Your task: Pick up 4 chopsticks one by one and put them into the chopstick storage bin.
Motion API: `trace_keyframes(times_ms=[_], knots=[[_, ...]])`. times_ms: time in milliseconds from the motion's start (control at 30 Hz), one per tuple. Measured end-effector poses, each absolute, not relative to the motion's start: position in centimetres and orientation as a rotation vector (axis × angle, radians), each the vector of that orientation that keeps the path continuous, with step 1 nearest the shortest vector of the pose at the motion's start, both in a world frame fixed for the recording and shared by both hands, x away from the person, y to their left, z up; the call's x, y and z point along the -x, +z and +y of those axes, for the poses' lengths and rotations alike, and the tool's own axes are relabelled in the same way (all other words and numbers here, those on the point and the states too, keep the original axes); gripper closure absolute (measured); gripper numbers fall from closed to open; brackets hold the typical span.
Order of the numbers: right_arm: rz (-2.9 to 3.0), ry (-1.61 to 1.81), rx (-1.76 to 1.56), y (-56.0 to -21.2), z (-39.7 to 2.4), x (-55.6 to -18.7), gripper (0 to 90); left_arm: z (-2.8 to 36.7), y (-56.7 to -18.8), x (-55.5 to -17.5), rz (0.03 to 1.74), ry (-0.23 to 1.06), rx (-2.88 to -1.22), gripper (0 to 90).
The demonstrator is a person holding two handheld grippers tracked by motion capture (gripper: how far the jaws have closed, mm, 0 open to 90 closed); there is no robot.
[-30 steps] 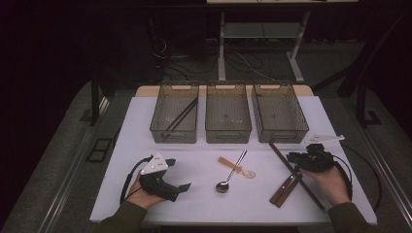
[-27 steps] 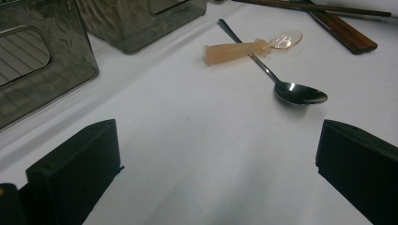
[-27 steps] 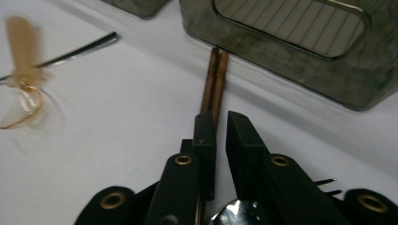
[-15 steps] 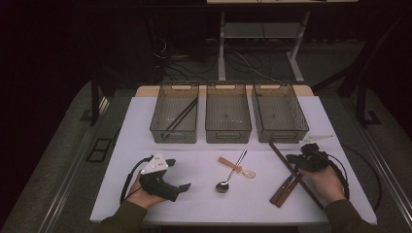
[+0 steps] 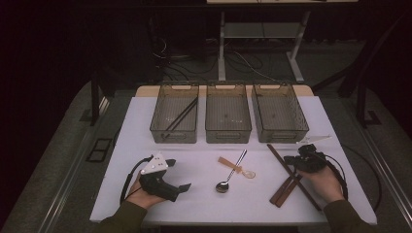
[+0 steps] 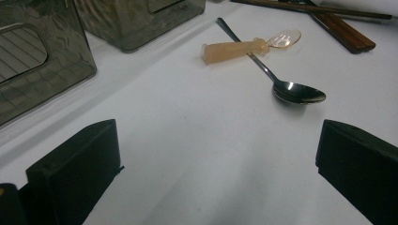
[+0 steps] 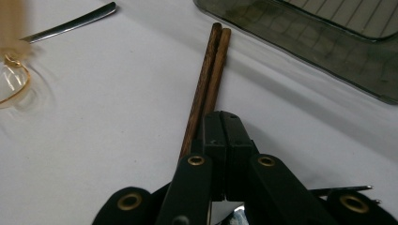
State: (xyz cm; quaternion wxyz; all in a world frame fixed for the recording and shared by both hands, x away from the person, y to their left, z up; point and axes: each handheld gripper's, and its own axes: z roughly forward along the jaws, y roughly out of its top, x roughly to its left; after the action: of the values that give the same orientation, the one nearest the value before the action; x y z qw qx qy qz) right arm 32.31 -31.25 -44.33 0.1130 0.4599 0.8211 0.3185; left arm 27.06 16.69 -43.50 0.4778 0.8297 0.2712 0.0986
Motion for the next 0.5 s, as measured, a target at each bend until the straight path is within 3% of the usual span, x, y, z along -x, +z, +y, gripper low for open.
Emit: trace_keyframes(times_ms=[500], knots=[[2.472, 0.984, -1.244, -44.1, -30.2, -31.9, 88.4, 16.7, -43.5, -27.1, 0.661, 0.235, -2.034, 0.0]])
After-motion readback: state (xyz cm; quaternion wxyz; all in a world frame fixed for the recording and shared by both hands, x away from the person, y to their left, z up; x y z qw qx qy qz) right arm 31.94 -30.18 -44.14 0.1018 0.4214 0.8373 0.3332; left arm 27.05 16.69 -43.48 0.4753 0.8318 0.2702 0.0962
